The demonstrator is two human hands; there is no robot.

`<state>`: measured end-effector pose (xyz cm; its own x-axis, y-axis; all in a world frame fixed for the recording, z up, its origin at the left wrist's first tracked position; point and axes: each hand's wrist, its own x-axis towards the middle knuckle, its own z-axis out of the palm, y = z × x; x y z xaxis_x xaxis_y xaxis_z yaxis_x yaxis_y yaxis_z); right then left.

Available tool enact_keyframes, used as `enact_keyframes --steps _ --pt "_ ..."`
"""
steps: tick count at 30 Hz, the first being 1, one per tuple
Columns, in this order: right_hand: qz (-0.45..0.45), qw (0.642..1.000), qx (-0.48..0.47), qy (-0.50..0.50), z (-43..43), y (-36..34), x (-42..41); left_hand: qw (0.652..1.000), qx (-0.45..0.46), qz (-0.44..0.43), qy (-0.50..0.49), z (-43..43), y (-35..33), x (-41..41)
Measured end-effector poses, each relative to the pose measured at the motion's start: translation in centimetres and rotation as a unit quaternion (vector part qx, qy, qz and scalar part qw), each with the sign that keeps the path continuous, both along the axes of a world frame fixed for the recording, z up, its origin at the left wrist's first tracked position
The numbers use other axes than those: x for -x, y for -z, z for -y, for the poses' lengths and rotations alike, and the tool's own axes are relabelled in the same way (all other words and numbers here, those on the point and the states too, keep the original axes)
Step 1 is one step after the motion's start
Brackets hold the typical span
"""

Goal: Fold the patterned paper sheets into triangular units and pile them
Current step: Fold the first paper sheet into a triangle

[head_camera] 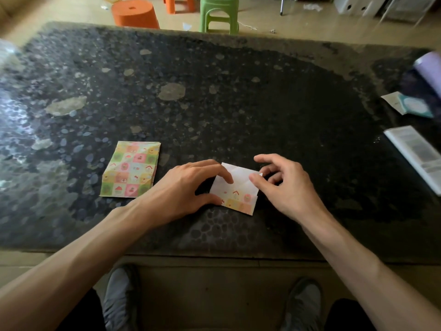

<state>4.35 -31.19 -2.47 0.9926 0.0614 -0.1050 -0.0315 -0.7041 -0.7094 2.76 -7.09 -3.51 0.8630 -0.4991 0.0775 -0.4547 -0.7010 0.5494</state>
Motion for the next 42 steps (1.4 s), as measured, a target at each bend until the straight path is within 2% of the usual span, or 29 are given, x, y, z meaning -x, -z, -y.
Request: enact_keyframes --steps 4,8,14,19,28,32,35,38,42 --pt "-0.02 0.999 -0.038 0.016 0.2 0.0 0.2 0.999 -0.01 0.036 0.002 -0.4 0.0 -0.4" --pt "-0.081 0.993 -0.08 -0.022 0.4 -0.3 0.4 0.993 -0.028 0.104 -0.047 -0.7 0.5 -0.6" --pt "-0.024 0.996 -0.073 -0.045 0.1 -0.4 1.6 0.989 -0.032 0.12 -0.073 -0.1 0.4 0.3" --pt "0.02 0.996 -0.087 0.009 0.1 0.2 1.8 0.991 0.001 0.12 -0.062 0.9 0.3 1.0" --pt "-0.012 0.991 -0.12 -0.064 -0.9 -0.4 3.0 0.984 -0.047 0.163 -0.06 1.0 0.8 1.3" --pt "0.019 0.991 -0.068 -0.109 -0.4 -0.4 2.8 0.983 -0.031 0.168 -0.07 0.8 0.5 1.5" --pt "0.09 0.991 0.009 -0.1 0.4 -0.2 2.5 0.989 0.011 0.137 -0.048 0.7 0.1 1.5" --pt "0.122 0.987 0.051 -0.094 1.3 -0.1 2.1 0.993 0.038 0.11 -0.021 0.5 -0.1 1.4" --pt "0.153 0.973 0.081 -0.154 1.6 -0.4 2.1 0.992 0.028 0.123 -0.018 0.2 0.4 1.2"
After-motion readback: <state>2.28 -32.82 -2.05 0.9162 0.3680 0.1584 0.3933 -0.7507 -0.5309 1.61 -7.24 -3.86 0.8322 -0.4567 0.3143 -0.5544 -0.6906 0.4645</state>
